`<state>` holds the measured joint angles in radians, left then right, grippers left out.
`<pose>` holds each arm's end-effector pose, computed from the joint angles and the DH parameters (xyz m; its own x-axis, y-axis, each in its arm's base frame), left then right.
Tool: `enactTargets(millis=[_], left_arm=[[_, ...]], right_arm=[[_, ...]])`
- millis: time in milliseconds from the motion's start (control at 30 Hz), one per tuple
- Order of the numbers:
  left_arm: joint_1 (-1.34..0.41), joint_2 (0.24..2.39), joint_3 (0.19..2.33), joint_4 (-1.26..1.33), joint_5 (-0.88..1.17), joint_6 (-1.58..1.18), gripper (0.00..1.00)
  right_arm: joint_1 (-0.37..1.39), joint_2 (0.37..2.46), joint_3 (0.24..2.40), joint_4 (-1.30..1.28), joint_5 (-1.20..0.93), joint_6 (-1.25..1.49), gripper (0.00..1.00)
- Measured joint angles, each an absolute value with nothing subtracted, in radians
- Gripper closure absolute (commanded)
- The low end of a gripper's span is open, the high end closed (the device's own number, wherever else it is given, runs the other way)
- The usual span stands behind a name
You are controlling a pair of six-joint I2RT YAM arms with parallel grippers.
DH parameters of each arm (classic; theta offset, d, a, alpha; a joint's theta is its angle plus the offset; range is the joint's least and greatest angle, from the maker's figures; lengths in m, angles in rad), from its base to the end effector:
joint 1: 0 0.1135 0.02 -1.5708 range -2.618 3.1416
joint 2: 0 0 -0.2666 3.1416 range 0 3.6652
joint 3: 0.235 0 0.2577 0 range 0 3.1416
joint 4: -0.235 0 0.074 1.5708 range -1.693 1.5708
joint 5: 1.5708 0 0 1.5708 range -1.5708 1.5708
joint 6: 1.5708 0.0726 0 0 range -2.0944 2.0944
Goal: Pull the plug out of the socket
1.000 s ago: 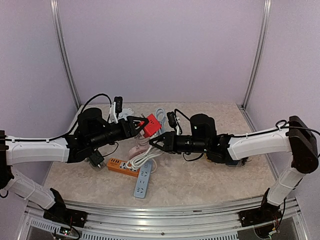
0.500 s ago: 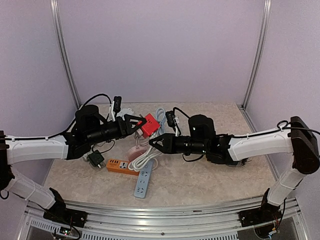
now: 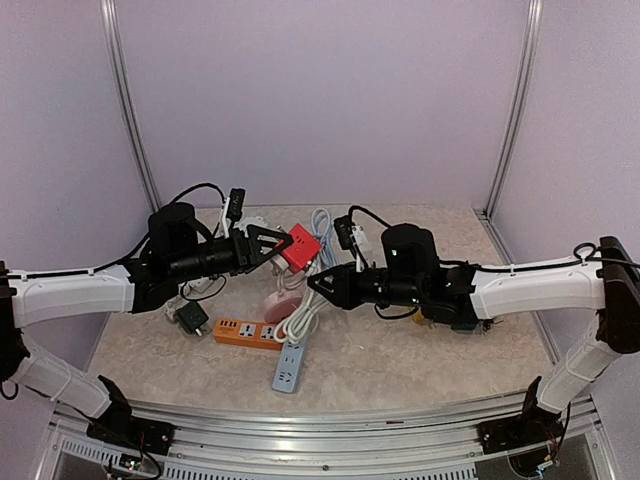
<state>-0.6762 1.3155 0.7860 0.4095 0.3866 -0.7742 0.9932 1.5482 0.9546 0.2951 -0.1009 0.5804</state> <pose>0.2477 -0.2338 0.2798 -0.6761 -0.2877 -0.6783 0.5579 0.4014 -0.7264 0.2096 0.3350 0.2466 -0.6202 0.0476 -0.7830 -0.6529 0.5219 0.5489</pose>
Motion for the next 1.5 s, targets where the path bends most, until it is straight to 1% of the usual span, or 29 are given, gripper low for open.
enactTargets(millis=[200,400,733,1067,1300,1500], left_arm=[[-0.675,1.316,0.786,0.41,0.38,-0.778,0.78],[-0.68,1.316,0.784,0.411,0.352,-0.778,0.79],[-0.723,1.315,0.779,0.411,0.188,-0.723,0.79],[-0.718,1.295,0.759,0.411,0.146,-0.715,0.78],[-0.664,1.295,0.759,0.411,0.138,-0.745,0.78],[-0.626,1.298,0.759,0.411,0.121,-0.759,0.78]], right_arm=[[0.993,1.548,0.955,0.297,-0.094,0.609,1.0],[0.993,1.548,0.955,0.305,-0.093,0.706,1.0],[0.985,1.589,0.952,0.354,-0.098,0.852,1.0],[0.975,1.617,0.954,0.357,-0.066,0.853,1.0],[0.975,1.535,0.936,0.302,0.008,0.803,1.0],[0.982,1.396,0.871,0.24,0.093,0.764,1.0]])
